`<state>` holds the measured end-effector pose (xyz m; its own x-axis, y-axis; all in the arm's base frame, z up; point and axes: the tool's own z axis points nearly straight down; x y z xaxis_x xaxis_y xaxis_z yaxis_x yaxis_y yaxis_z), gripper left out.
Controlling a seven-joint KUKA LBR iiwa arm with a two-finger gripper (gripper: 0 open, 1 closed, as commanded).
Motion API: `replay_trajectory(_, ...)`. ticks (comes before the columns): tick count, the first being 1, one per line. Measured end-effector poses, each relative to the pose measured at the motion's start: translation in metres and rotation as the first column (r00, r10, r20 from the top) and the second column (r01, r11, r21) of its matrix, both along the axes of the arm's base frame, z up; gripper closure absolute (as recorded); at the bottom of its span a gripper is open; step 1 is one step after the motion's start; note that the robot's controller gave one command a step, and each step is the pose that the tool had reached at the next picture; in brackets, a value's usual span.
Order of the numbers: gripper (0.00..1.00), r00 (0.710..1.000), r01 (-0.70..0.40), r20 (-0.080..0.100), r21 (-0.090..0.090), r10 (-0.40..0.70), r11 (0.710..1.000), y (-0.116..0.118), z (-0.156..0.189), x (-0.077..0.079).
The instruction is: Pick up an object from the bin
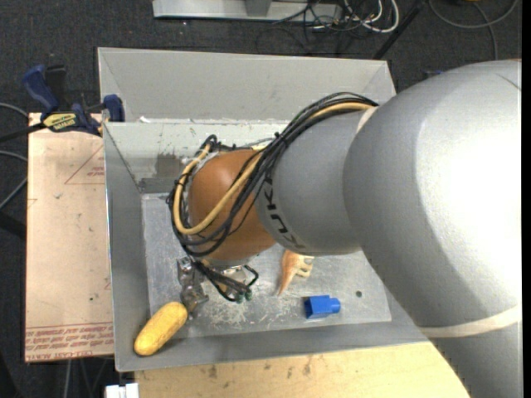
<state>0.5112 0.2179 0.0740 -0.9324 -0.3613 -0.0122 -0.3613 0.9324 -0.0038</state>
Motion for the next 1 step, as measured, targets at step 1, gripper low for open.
replay_trajectory(1,0.0,0.993,0.115,-0.013,0.001,-0.115,0.993,0.0124,0.057,-0.0237)
